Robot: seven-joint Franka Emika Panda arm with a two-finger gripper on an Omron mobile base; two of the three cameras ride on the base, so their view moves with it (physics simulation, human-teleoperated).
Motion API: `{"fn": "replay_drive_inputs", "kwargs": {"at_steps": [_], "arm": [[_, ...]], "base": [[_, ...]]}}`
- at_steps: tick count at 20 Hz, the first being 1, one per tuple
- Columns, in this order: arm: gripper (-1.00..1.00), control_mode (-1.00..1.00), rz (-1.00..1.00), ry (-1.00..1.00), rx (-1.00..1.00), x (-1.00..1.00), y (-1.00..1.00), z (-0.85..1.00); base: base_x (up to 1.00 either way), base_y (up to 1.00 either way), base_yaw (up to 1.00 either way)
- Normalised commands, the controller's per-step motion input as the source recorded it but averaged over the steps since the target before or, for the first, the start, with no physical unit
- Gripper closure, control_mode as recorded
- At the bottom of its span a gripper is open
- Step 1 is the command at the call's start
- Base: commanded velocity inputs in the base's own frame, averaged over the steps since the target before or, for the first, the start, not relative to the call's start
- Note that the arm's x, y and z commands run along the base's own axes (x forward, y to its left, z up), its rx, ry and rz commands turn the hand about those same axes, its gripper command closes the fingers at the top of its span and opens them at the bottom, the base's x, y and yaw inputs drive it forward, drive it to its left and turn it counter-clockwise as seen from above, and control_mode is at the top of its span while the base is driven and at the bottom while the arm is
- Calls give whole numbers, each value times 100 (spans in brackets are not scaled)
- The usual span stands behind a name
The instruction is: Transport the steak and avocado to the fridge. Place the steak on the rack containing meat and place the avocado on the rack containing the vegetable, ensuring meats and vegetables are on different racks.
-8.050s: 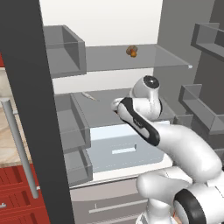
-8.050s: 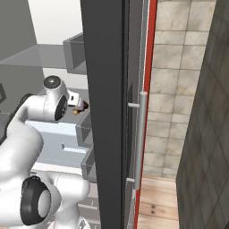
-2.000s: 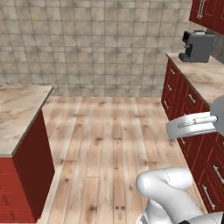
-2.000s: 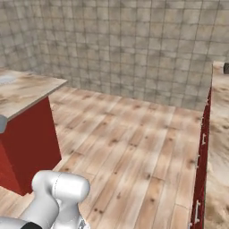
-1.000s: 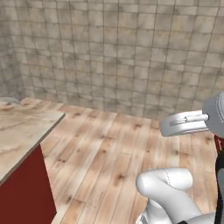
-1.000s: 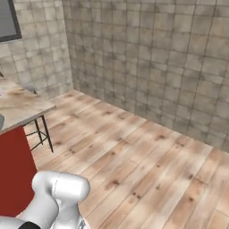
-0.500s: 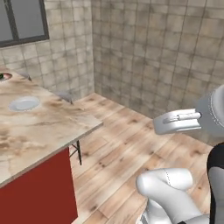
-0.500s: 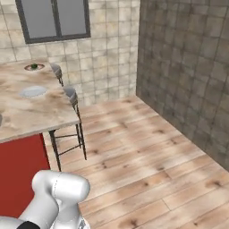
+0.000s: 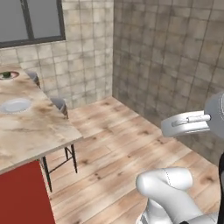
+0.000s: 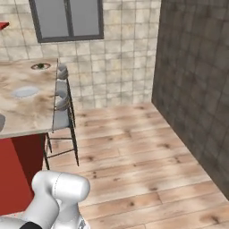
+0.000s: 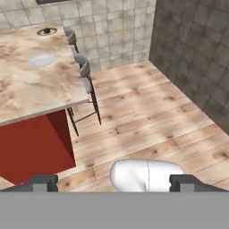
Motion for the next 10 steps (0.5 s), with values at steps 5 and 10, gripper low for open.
{"fn": "replay_drive_inputs", "kwargs": {"at_steps": [5,10], "arm": [[-100,100,0,0,0,0,0,0],[-100,100,0,0,0,0,0,0]], "base": [[74,-100,46],[73,-97,54]]}}
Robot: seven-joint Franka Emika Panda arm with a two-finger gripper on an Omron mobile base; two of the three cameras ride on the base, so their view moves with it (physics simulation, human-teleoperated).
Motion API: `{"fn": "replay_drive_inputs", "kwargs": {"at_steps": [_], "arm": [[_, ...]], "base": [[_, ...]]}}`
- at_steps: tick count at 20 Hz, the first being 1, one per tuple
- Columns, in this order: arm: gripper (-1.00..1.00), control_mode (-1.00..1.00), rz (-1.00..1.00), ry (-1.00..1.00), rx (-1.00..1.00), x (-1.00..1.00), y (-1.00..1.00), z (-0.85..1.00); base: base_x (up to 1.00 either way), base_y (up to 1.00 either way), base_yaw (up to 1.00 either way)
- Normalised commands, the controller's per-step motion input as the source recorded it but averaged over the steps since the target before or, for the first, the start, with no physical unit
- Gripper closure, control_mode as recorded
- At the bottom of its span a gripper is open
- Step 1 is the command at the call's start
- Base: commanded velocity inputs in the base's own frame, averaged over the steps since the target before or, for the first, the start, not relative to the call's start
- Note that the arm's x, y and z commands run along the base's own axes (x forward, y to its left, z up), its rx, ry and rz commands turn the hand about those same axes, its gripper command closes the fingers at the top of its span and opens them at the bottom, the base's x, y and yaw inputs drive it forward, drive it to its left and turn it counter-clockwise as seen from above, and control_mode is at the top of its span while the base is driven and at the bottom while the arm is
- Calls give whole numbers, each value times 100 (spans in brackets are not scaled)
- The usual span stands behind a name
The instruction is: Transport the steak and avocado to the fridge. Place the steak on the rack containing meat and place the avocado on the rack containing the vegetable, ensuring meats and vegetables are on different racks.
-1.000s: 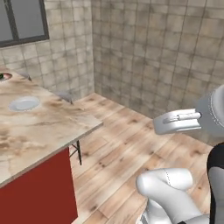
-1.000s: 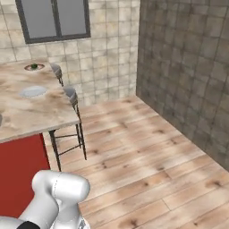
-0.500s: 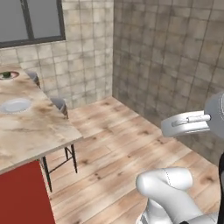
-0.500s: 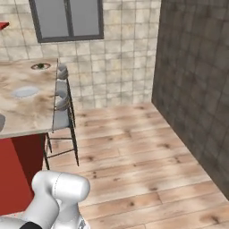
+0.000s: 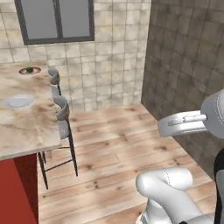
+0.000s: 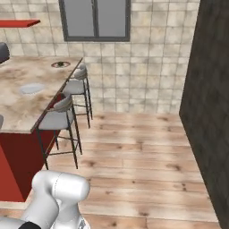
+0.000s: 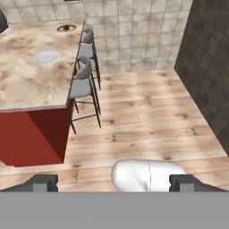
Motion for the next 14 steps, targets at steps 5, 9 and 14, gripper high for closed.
{"fn": "replay_drive_inputs", "kwargs": {"at_steps": [5,9,14], "arm": [[-100,100,0,0,0,0,0,0],[-100,100,0,0,0,0,0,0],[-100,100,0,0,0,0,0,0]], "base": [[71,-82,62],[67,-67,68],[52,-53,75]]}}
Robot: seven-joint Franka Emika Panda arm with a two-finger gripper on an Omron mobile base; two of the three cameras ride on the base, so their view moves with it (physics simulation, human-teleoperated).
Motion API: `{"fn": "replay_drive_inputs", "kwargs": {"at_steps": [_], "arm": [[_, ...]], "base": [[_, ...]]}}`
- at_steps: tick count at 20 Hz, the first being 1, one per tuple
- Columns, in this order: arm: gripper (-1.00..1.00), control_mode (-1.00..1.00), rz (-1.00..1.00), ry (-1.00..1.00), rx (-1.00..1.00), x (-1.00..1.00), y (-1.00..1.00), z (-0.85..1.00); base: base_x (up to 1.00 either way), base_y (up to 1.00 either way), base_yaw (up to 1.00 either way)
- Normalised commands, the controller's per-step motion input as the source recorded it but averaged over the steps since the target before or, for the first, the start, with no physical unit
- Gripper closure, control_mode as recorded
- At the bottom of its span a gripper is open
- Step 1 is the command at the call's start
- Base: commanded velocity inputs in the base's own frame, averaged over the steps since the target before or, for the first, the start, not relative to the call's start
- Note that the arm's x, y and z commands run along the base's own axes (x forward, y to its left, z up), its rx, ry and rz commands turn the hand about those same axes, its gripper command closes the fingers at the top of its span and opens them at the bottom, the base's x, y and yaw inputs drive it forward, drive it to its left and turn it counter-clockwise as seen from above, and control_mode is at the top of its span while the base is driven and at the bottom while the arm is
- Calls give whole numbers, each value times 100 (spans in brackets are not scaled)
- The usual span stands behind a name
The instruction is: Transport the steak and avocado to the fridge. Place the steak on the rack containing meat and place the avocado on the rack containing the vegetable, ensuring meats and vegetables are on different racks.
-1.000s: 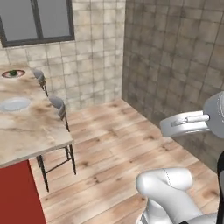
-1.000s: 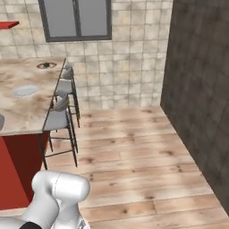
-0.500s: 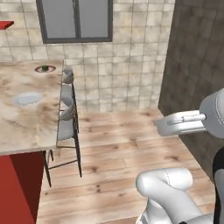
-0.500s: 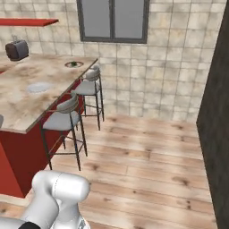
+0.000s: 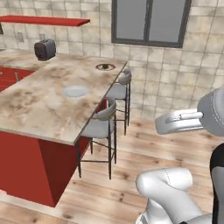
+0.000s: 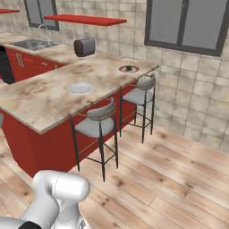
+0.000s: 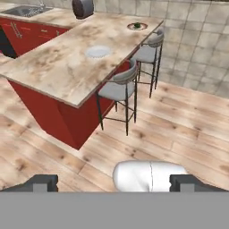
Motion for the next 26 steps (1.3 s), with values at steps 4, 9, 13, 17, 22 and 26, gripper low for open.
{"fn": "replay_drive_inputs", "kwargs": {"at_steps": [4,9,13,17,22,26], "arm": [[-100,100,0,0,0,0,0,0],[-100,100,0,0,0,0,0,0],[-100,100,0,0,0,0,0,0],[-100,100,0,0,0,0,0,0],[-100,100,0,0,0,0,0,0],[-100,100,0,0,0,0,0,0]], "base": [[38,-39,81],[9,-38,81],[0,-49,76],[0,-94,45],[-20,-100,2],[-2,-100,1]]}}
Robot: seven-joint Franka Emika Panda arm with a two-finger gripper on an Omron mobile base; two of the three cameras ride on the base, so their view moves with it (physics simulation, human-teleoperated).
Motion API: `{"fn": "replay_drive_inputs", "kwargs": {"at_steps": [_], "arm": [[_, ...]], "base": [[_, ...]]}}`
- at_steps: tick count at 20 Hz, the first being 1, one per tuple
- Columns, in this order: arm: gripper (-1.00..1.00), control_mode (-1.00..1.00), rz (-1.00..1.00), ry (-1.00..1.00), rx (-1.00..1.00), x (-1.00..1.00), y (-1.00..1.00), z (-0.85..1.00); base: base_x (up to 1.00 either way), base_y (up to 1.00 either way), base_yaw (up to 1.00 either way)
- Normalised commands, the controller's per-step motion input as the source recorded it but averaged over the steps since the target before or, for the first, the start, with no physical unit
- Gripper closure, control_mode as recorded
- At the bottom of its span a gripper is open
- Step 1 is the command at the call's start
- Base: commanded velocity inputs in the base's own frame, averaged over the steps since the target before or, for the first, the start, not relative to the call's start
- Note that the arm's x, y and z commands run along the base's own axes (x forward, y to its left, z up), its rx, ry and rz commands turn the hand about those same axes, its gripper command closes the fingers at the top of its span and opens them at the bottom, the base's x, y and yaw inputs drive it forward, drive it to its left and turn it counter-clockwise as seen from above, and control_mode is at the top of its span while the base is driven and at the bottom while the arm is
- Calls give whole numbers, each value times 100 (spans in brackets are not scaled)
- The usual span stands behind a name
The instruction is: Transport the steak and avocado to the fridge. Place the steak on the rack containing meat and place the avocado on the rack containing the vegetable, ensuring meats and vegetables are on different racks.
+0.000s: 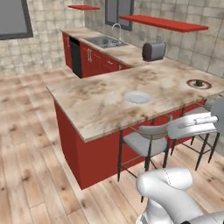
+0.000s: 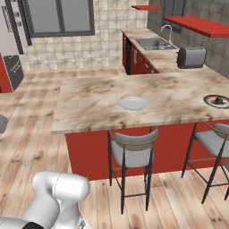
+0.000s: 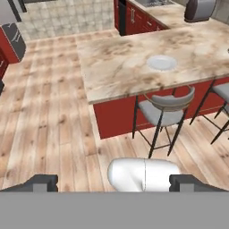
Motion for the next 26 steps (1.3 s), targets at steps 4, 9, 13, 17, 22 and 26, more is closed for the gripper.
{"fn": "replay_drive_inputs", "kwargs": {"at_steps": [4,9,13,17,22,26], "arm": [[-100,100,0,0,0,0,0,0],[-100,100,0,0,0,0,0,0],[-100,100,0,0,0,0,0,0],[-100,100,0,0,0,0,0,0],[-100,100,0,0,0,0,0,0],[-100,100,0,0,0,0,0,0]], "base": [[9,-100,6],[19,-100,3],[0,-100,0],[46,-100,0],[100,-99,4],[100,-100,10]]}}
